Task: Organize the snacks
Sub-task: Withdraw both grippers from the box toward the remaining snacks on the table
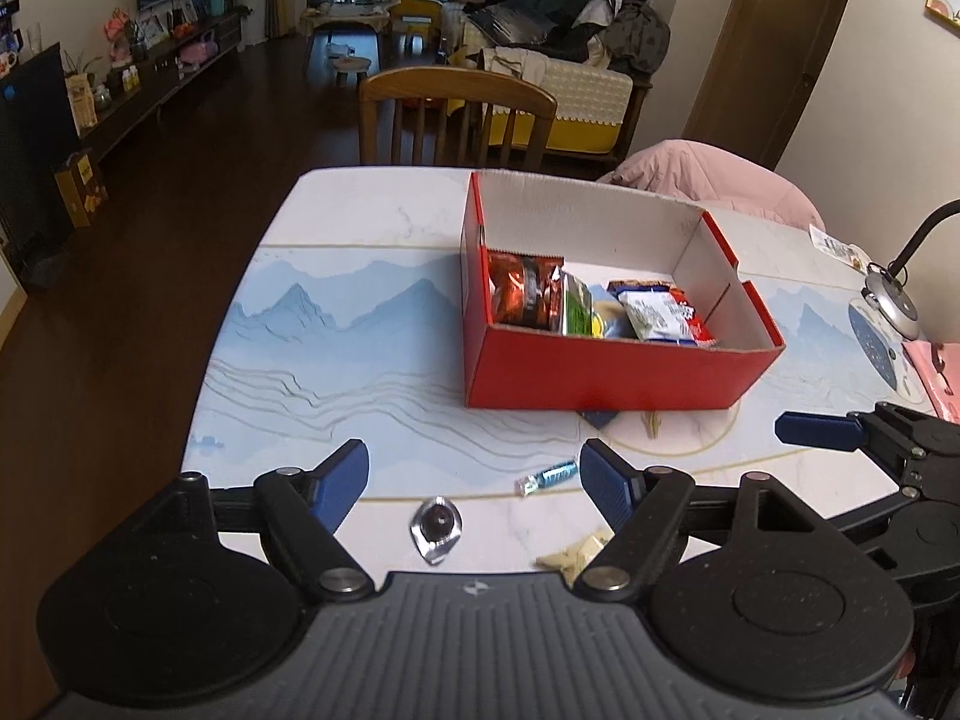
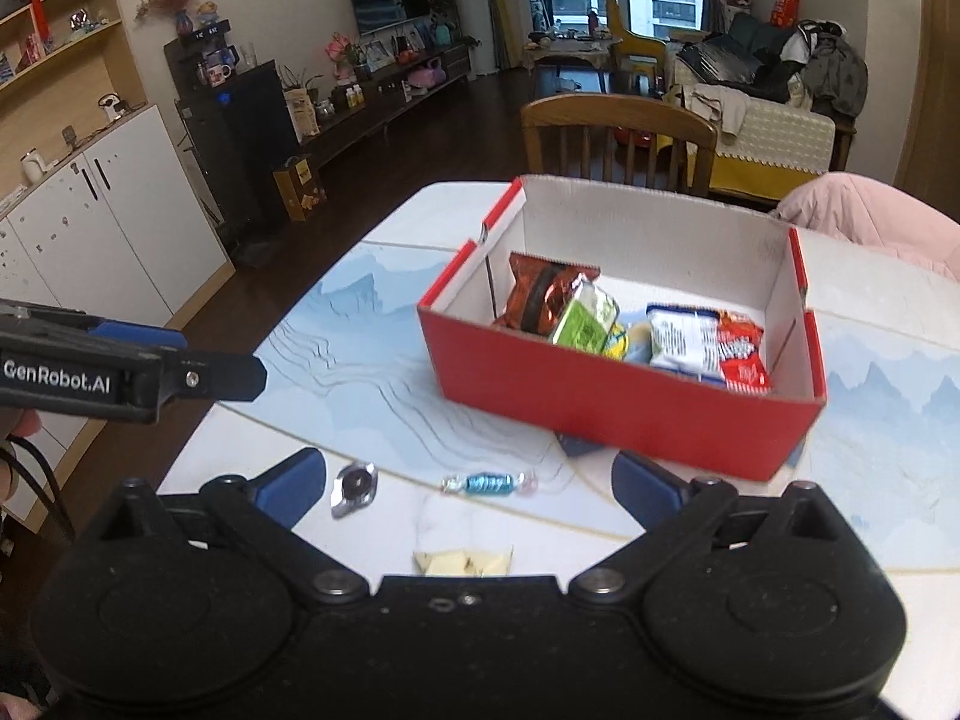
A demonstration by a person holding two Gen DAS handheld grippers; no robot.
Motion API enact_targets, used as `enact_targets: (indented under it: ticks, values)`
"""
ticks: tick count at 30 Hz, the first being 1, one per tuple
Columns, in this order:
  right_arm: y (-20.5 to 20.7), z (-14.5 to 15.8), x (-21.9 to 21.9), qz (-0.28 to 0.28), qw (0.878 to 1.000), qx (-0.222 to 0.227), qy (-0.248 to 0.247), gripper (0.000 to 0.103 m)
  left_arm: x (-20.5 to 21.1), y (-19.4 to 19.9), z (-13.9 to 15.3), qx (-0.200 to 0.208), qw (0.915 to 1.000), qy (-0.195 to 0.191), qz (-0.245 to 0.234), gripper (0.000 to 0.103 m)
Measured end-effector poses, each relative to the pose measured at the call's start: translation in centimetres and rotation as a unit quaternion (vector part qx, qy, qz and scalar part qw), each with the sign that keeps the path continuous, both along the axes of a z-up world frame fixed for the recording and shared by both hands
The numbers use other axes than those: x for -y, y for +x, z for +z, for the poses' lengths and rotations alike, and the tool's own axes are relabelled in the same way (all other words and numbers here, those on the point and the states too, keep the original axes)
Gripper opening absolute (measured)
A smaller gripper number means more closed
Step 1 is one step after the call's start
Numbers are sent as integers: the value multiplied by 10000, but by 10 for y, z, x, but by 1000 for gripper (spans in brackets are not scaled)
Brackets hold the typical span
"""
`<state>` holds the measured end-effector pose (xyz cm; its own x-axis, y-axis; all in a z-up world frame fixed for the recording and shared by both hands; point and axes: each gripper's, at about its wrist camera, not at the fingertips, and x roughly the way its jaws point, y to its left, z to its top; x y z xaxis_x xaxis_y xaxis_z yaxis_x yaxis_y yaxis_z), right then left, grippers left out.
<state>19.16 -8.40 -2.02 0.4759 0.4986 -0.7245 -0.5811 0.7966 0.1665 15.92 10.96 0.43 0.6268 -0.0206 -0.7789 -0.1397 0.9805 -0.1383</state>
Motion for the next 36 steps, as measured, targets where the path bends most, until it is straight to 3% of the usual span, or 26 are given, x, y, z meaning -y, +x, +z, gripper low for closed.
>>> enact_targets:
  ticks: [13, 20, 30, 36]
  values:
    - [-12, -31, 22, -427, 9985, -285, -192, 102, -4, -1, -44, -486, 9986, -171, -76, 77]
    - [-21, -60, 29, -299, 9972, -570, -378, 101, -19, 5, -77, -894, 9955, -282, 113, 77]
    - [-27, -107, 23, -60, 9911, -966, -910, 87, -41, 21, -112, -1303, 9890, -429, 555, 77]
    - [-27, -119, 14, 29, 9891, -1018, -1066, 82, -33, 39, -124, -1402, 9885, -280, 489, 77]
